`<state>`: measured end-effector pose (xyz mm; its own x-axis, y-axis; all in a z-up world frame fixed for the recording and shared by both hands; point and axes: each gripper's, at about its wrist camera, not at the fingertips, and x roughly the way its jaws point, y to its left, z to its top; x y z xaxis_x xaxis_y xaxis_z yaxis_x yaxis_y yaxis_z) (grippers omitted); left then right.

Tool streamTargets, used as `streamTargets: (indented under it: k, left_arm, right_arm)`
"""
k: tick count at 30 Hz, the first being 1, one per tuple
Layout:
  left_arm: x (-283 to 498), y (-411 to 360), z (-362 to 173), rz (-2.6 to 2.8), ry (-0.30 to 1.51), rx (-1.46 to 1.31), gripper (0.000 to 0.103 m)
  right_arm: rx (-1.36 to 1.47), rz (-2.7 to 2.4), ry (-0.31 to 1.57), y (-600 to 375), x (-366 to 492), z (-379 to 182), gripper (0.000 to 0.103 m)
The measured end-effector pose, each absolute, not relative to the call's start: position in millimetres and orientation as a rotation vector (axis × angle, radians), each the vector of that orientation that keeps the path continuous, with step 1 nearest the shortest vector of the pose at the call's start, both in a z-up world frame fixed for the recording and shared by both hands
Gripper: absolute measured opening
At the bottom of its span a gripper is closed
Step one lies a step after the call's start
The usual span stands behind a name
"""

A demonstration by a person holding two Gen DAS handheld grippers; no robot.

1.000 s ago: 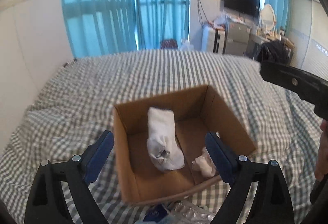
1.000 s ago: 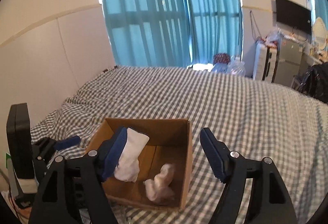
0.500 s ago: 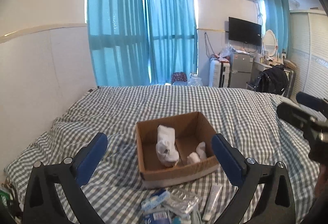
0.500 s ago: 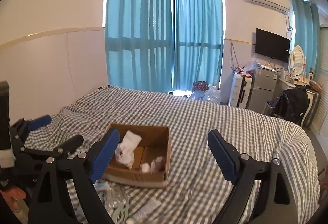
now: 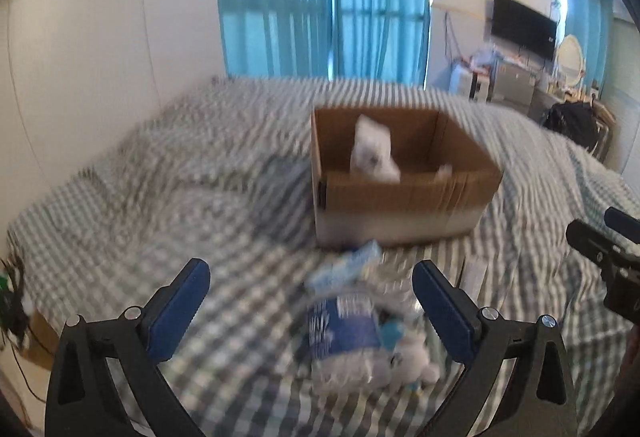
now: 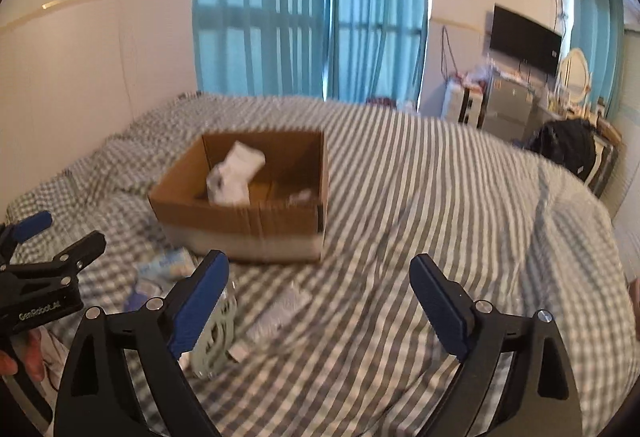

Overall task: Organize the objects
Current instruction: 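Lower both tools toward the floss jar and white tube, then grasp the floss pick jar with the left tool while the right tool grasps the white tube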

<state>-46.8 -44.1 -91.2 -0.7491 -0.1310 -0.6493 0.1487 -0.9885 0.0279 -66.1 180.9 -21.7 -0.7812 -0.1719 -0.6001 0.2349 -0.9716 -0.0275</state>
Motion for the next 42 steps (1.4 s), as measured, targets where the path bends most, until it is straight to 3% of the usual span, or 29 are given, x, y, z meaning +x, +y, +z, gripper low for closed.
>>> streamTargets:
  k: [11,16,18,28,35,40,42]
  left_arm:
    - [-64.0,-29.7,-160.7,-2.698,-0.071,1.319,0.103]
    - [-72.4,-15.7,-180.9,-2.705,-0.138,1.394,0.089]
    - [-73.1,-15.2,-183.2,-2.741,-0.099,1.412,0.073]
    - [-64.5,-28.4,-157.1,-2.824,0.015,1.335,0.067]
    - [-65.2,-43.4,-147.4,-2.835,0.076,1.297,0.066]
    - [-65.6,-47.0,-152.2,-2.832,0.099,1.327,0.066]
    - [-64.0,-46.1,-151.4,-2.833,0.105,1.333,0.066]
  right_arm:
    - [1.136,-2.706,0.173,173.7,-85.8,-84.6,0.092]
    - [1.187,-2.687,0.179,170.9,-93.4,-99.6,0.092]
    - [1.211,-2.675,0.182,169.0,-96.4,-107.0,0.092]
    - [1.305,-2.631,0.15,152.0,-111.3,-128.8,0.092]
    - [1.413,-2.557,0.131,135.9,-130.8,-150.7,0.068]
    - [1.434,-2.519,0.11,129.0,-135.4,-161.1,0.062]
    - [1.43,-2.5,0.112,126.7,-134.9,-162.6,0.051]
